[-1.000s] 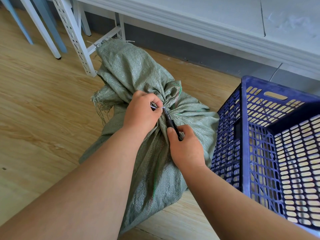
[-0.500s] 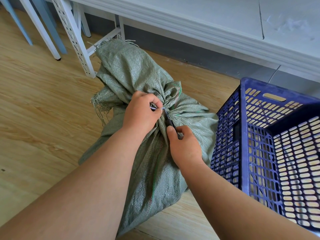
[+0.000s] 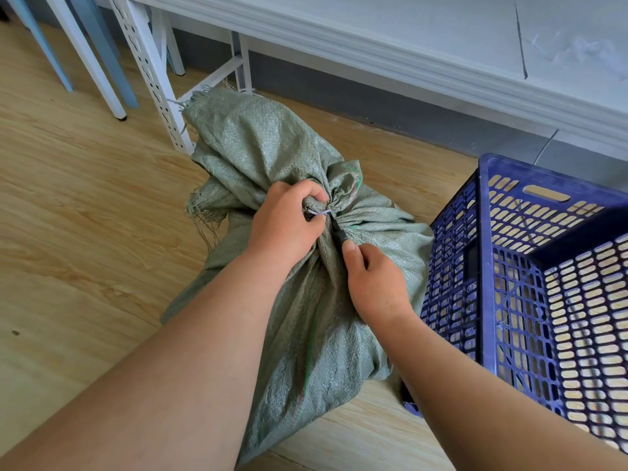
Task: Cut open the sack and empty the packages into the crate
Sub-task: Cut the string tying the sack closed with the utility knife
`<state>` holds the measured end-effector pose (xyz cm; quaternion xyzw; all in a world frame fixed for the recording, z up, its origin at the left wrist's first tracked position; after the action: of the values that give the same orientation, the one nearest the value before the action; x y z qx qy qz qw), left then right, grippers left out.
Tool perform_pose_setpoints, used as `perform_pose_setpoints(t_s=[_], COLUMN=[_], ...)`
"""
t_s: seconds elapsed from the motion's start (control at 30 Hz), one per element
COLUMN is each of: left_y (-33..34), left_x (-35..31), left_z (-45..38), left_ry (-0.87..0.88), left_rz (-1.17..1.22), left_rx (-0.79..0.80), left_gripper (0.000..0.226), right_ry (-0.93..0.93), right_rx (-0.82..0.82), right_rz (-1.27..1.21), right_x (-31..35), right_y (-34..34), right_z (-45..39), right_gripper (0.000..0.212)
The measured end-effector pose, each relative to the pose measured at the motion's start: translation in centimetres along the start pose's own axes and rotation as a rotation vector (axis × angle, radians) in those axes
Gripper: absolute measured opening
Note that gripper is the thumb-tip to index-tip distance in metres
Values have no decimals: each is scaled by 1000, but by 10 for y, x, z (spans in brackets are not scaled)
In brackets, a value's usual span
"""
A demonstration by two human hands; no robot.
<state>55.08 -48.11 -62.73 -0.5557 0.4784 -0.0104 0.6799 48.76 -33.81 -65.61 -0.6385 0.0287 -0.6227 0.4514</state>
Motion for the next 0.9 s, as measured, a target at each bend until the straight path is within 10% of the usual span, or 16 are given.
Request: perform_pose_setpoints(t_s=[0.2, 0.9], left_y=[2, 3], left_x=[-1, 1], left_z=[0, -1], left_ry=[76, 103], left_rz=[-56, -101], left_rx=[116, 118], left_gripper=[45, 26], right_ry=[-7, -1], right_rx=[10, 9], right_rz=[-2, 24], right_x=[-4, -10], right_y=[2, 0], right_z=[3, 3], right_gripper=[44, 36])
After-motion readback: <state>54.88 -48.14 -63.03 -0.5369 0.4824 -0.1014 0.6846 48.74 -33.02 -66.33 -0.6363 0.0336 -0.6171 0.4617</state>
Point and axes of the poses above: each hand's wrist, its own z-axis away from the middle knuckle, its own y-axis out of the palm, x = y × z, the point moved 4 cm from there along -z, towards the middle knuckle, and after that the axes turned 4 degrees about -z, right-handed, at the moved point
